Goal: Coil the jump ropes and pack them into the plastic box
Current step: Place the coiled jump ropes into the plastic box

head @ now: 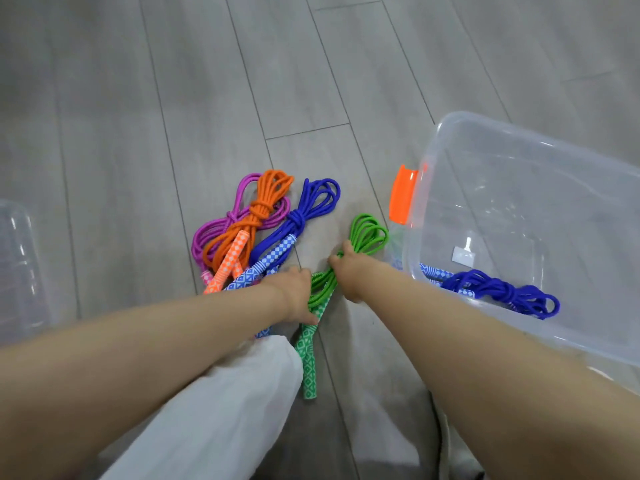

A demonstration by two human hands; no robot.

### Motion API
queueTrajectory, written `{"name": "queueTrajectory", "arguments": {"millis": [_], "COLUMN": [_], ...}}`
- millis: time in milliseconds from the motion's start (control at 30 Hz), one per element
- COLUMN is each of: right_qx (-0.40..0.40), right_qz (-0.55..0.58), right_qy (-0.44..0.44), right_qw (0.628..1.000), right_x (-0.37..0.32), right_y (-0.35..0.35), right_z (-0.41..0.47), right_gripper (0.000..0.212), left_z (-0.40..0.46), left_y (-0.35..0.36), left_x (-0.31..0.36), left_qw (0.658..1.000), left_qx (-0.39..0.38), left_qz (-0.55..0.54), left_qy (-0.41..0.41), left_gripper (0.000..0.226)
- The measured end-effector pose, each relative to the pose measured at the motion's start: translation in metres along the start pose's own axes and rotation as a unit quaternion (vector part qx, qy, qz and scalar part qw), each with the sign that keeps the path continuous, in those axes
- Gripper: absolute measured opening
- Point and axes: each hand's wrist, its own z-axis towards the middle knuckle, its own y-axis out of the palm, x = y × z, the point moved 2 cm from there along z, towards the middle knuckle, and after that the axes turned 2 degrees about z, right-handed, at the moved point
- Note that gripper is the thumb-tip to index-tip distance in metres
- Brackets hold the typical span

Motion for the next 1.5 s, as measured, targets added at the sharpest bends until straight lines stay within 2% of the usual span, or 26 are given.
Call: {"name": "queueTrajectory", "arguments": {"millis": [67,200,333,433,533,600,667,733,800,867,1000,1100,1233,1300,1433,1500], "right_qx": [-0.003,0.001,0.003,0.018,0.079,0.107,0.13,0.171,0.21,0.228,0.265,0.308,0.363,0.374,0.375,0.37], "right_qz": [0.001,0.014,0.024,0.013,-0.021,-0.049,-0.059,-0.071,-0.084,-0.083,-0.074,-0.089,-0.149,-0.166,-0.151,-0.145], "right_qy": [-0.009,0.003,0.006,0.009,0.024,0.037,0.045,0.033,0.012,0.002,-0.003,-0.009,-0.001,0.007,0.036,0.042], "right_qw": [1.0,1.0,1.0,1.0,0.996,0.992,0.989,0.982,0.974,0.97,0.961,0.947,0.92,0.913,0.914,0.917], "right_x": [-0.004,-0.005,-0.002,-0.003,-0.005,-0.007,-0.009,-0.013,-0.015,-0.014,-0.017,-0.021,-0.01,0.004,0.045,0.073], "right_y": [0.002,0.001,-0.008,-0.012,-0.018,-0.025,-0.035,-0.048,-0.062,-0.077,-0.11,-0.132,-0.157,-0.162,-0.164,-0.158], "right_z": [0.005,0.01,0.009,0.007,0.001,-0.005,-0.01,-0.016,-0.023,-0.03,-0.052,-0.073,-0.107,-0.123,-0.152,-0.164], "right_gripper": [0.062,0.06,0.053,0.05,0.044,0.042,0.041,0.038,0.034,0.034,0.036,0.035,0.035,0.034,0.03,0.028], "left_z": [0.001,-0.001,-0.002,0.002,0.001,-0.005,-0.011,-0.019,-0.025,-0.03,-0.05,-0.058,-0.069,-0.07,-0.074,-0.075], "left_y": [0.003,0.006,0.01,0.01,0.01,0.01,0.006,-0.005,-0.014,-0.022,-0.048,-0.064,-0.091,-0.107,-0.145,-0.169], "left_x": [0.005,0.013,0.012,0.002,-0.008,-0.009,-0.012,-0.017,-0.025,-0.034,-0.049,-0.055,-0.049,-0.047,-0.023,-0.003], "left_qw": [0.999,0.997,0.996,0.989,0.96,0.914,0.878,0.867,0.858,0.832,0.81,0.819,0.83,0.876,0.928,0.952], "left_qx": [-0.014,0.017,0.042,0.011,-0.027,-0.037,-0.046,-0.058,-0.06,-0.045,0.015,0.03,0.074,0.131,0.189,0.19], "left_qz": [0.015,0.014,-0.023,-0.124,-0.265,-0.393,-0.471,-0.492,-0.508,-0.552,-0.586,-0.572,-0.552,-0.464,-0.315,-0.223], "left_qy": [-0.025,-0.069,-0.079,-0.076,-0.085,-0.09,-0.078,-0.06,-0.053,-0.039,0.0,0.023,0.031,0.034,0.065,0.094], "left_gripper": [0.095,0.099,0.074,0.056,0.048,0.035,0.028,0.027,0.038,0.048,0.031,0.03,0.056,0.072,0.061,0.069]}}
